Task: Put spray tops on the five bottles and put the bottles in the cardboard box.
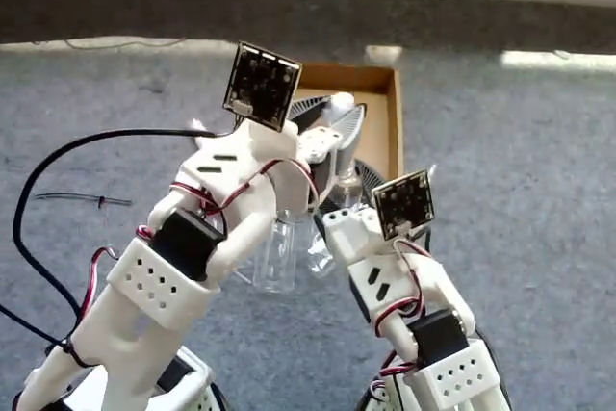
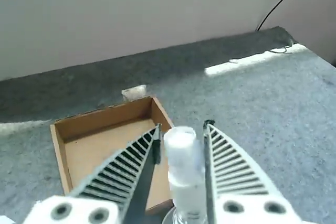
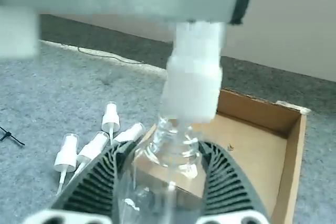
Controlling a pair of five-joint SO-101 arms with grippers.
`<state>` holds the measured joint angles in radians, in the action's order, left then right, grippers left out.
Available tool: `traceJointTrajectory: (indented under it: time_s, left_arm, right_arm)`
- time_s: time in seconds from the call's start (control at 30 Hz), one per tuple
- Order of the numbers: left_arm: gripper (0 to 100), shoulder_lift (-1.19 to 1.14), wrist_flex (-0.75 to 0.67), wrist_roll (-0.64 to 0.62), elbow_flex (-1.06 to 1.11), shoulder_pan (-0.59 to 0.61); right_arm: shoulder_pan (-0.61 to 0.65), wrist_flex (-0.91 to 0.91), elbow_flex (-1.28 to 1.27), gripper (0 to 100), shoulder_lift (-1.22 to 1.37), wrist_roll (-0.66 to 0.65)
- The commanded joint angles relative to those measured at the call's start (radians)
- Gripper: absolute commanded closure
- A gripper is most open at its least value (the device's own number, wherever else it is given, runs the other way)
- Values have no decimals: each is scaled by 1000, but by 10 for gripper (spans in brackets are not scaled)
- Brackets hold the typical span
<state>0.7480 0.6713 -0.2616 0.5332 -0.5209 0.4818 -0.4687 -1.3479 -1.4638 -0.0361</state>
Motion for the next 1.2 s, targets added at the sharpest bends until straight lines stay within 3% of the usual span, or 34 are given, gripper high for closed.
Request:
traceJointTrajectory:
  time_s: [0.0, 0.27, 0.43, 0.7, 1.0, 1.17]
  left_arm:
    - [863, 30, 66, 18, -74, -21]
    - [863, 24, 106, 83, -162, 30]
    - [863, -30, 43, 103, -216, 99]
    - [867, -168, 41, 167, -223, 67]
    - [867, -168, 229, 224, -209, 42]
    - [867, -168, 249, 224, -222, 39]
  right_arm:
    - [-13, -2, 81, 994, -8, 8]
    - [-18, -1, 81, 994, -13, -5]
    - [-13, -1, 82, 994, -16, -41]
    - [-13, -1, 82, 994, -12, -41]
    - [-13, -5, 82, 994, -12, -41]
    - [-13, -5, 79, 994, -12, -48]
